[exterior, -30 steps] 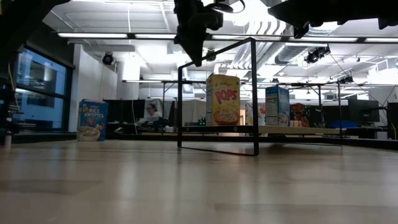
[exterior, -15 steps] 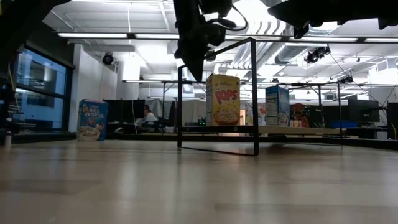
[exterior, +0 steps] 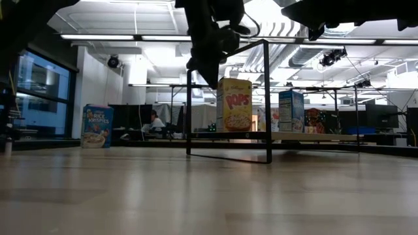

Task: Stack cereal on shelf
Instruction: Put the top yellow cereal box on the shelf

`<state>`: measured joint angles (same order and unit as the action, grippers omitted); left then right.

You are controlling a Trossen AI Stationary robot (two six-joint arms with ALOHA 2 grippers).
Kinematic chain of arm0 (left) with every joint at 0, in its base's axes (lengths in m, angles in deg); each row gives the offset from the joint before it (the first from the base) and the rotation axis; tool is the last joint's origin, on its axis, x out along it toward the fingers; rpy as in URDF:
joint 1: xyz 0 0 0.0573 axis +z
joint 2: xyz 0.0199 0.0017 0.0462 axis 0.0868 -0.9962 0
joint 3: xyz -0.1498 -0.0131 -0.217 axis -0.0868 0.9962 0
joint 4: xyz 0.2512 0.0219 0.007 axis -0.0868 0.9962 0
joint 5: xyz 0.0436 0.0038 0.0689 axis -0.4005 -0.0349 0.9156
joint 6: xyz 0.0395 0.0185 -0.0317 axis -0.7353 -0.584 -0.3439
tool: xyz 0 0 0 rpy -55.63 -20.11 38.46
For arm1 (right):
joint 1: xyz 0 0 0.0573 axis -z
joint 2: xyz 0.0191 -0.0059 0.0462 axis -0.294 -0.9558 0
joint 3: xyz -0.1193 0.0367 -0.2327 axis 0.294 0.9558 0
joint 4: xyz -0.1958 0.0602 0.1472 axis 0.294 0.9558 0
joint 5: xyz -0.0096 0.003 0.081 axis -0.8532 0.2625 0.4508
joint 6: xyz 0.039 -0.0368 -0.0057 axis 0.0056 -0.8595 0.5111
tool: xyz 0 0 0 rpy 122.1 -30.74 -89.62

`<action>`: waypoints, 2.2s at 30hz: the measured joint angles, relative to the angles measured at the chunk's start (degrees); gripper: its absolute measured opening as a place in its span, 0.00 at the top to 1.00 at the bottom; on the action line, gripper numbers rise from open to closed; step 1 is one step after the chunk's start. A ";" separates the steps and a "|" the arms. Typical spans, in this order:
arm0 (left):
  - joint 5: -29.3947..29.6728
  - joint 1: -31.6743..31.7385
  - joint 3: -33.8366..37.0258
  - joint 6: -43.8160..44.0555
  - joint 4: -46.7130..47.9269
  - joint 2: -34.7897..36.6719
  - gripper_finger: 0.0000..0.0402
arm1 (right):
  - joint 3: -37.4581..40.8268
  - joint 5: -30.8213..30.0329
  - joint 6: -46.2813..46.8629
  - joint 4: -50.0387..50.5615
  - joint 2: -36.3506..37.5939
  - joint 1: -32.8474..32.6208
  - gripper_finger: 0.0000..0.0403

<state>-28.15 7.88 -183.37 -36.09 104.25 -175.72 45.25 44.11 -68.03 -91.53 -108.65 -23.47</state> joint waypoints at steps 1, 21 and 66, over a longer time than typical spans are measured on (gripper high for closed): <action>-0.29 0.00 0.00 -0.42 -0.84 -0.38 1.00 | 0.00 0.01 0.00 0.00 0.00 0.00 1.00; -4.58 0.31 0.02 -3.45 -7.51 -3.48 1.00 | 0.00 0.00 -0.04 -0.34 0.00 0.00 1.00; -5.71 4.07 0.02 -8.51 -25.27 -3.54 1.00 | 0.00 -0.02 -0.21 -0.40 -0.01 -0.01 1.00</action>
<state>-33.86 11.95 -183.35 -44.60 78.97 -179.26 45.25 44.08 -68.25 -91.93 -108.66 -23.48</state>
